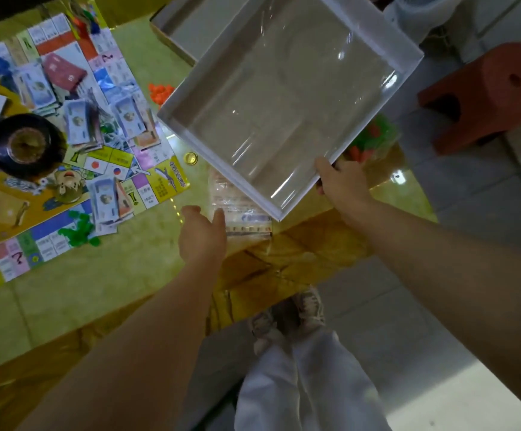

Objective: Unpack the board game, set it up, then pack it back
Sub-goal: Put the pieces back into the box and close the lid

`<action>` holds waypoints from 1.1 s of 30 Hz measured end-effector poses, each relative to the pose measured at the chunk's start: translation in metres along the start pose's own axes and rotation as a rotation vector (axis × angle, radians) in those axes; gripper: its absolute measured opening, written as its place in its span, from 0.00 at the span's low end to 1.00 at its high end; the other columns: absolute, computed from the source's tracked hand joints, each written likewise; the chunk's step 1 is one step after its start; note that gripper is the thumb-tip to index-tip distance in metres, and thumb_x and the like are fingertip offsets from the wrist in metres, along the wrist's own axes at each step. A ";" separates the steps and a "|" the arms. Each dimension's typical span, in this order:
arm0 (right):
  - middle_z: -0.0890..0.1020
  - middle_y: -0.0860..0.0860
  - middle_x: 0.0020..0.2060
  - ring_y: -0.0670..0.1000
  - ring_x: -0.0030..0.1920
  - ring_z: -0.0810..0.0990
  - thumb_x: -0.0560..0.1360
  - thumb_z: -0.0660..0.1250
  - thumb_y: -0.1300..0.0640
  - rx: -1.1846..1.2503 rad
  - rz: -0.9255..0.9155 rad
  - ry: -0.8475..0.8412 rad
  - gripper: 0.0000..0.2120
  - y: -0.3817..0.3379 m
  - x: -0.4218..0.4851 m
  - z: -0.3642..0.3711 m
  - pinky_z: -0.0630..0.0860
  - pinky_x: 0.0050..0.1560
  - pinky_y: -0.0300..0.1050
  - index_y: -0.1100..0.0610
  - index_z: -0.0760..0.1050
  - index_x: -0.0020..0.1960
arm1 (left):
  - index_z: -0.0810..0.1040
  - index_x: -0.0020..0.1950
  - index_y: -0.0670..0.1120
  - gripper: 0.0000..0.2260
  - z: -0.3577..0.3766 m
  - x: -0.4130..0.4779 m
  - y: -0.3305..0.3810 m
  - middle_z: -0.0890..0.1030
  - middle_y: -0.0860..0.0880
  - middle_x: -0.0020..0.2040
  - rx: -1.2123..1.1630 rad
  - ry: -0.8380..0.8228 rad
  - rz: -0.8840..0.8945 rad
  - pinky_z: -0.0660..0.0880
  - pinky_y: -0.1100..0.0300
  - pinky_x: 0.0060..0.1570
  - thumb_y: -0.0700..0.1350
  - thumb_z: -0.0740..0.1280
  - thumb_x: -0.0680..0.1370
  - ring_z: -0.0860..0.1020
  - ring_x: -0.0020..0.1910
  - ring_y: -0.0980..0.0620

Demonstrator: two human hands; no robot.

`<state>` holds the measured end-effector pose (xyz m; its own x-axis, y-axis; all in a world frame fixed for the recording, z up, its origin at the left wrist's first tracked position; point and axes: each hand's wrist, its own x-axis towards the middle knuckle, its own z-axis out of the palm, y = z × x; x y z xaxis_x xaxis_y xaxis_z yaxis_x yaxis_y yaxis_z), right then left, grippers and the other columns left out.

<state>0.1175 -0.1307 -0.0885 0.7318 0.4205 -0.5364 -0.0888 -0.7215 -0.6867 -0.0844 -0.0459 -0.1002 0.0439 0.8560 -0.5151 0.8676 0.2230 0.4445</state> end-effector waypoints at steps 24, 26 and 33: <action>0.78 0.53 0.33 0.51 0.36 0.77 0.76 0.62 0.49 -0.018 -0.051 0.043 0.18 0.002 0.023 0.012 0.73 0.42 0.47 0.65 0.78 0.43 | 0.76 0.51 0.45 0.19 0.033 0.042 -0.013 0.80 0.48 0.46 0.215 -0.102 -0.054 0.70 0.56 0.38 0.53 0.76 0.67 0.79 0.46 0.44; 0.78 0.53 0.33 0.51 0.35 0.76 0.77 0.62 0.49 -0.021 -0.054 0.042 0.18 0.001 0.021 0.014 0.72 0.40 0.46 0.63 0.77 0.40 | 0.78 0.50 0.46 0.18 0.034 0.044 -0.016 0.81 0.48 0.45 0.214 -0.110 -0.045 0.70 0.57 0.36 0.54 0.75 0.67 0.79 0.43 0.45; 0.77 0.52 0.31 0.48 0.33 0.74 0.76 0.62 0.49 -0.032 -0.067 0.025 0.16 -0.002 0.006 0.016 0.70 0.37 0.44 0.58 0.74 0.35 | 0.80 0.51 0.45 0.19 0.006 0.033 -0.054 0.82 0.46 0.45 0.199 -0.166 -0.171 0.79 0.53 0.40 0.53 0.76 0.65 0.81 0.43 0.44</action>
<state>0.1114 -0.1180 -0.0975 0.7518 0.4548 -0.4774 -0.0179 -0.7097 -0.7043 -0.1271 -0.0319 -0.1456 -0.0452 0.7220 -0.6904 0.9485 0.2478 0.1971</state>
